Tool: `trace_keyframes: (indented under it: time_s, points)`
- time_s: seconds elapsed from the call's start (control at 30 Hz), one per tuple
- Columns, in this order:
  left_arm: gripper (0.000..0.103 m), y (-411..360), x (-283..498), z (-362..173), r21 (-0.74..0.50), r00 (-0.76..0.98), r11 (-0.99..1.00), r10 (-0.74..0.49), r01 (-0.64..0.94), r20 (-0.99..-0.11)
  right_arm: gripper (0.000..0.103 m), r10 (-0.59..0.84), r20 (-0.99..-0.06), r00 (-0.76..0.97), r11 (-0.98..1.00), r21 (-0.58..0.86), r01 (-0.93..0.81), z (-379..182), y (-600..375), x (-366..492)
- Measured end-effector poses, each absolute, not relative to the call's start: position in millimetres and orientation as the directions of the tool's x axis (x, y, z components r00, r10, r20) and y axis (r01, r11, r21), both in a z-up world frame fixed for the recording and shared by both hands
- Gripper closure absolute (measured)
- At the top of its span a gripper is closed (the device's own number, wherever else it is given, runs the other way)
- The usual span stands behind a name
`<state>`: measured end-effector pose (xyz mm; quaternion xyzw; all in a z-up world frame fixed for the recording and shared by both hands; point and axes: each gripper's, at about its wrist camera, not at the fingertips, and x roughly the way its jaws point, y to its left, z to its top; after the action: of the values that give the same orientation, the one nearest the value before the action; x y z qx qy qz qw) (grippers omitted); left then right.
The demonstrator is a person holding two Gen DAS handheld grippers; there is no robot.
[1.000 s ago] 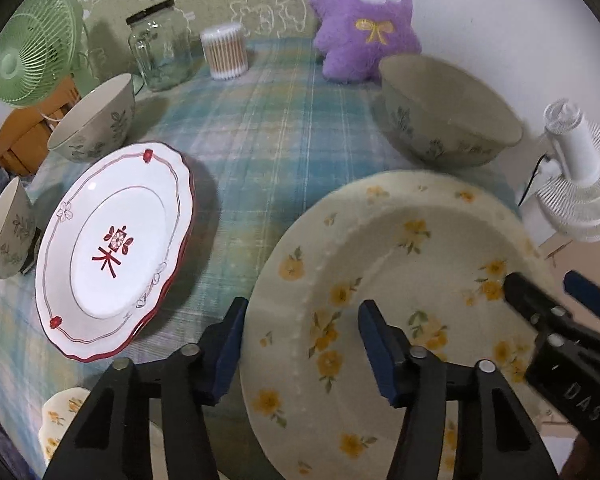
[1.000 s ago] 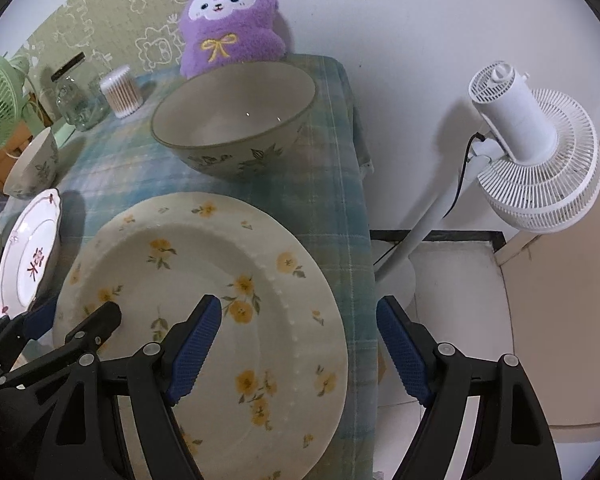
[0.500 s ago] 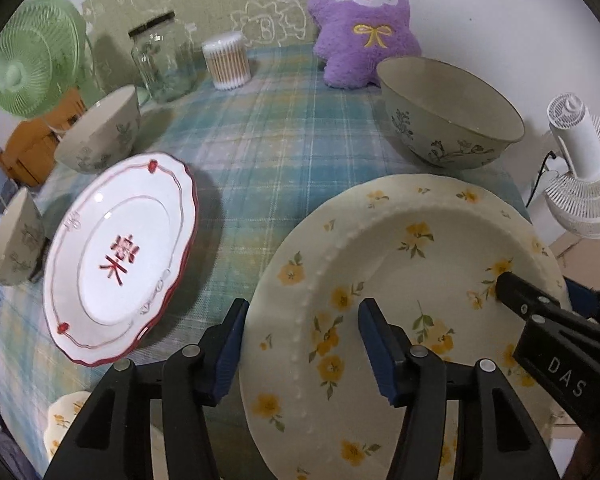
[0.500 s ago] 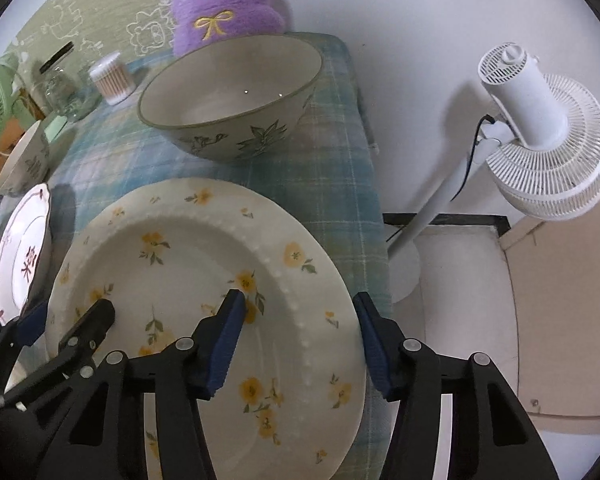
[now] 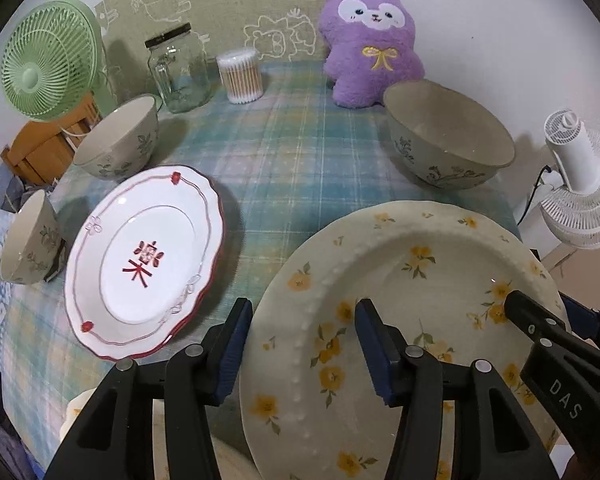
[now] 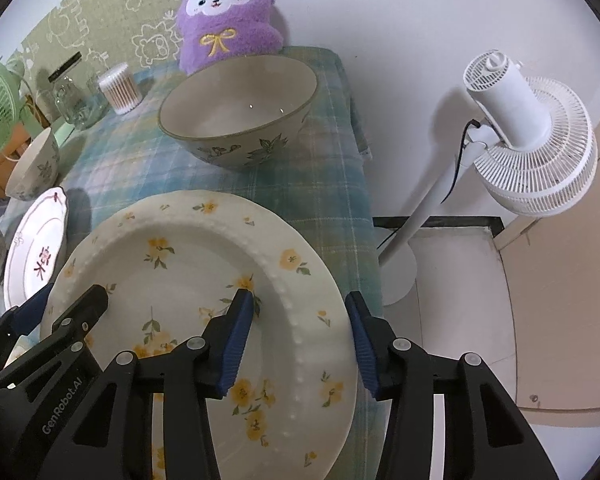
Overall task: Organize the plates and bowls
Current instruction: 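Lower the held plate onto the other yellow-flower plate with both grippers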
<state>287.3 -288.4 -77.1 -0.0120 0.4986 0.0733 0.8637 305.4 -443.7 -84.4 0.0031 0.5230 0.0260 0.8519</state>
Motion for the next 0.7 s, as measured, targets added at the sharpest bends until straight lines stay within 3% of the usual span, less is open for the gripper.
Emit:
trace_keyframes:
  time_s: [0.7]
  points:
    - [0.049,-246,227,-57,0.022,0.529,0.984,0.113,-0.175,-0.841,0.052,0.054,-0.879,0.474,0.998,0.04,-0.041,-59,-404,242]
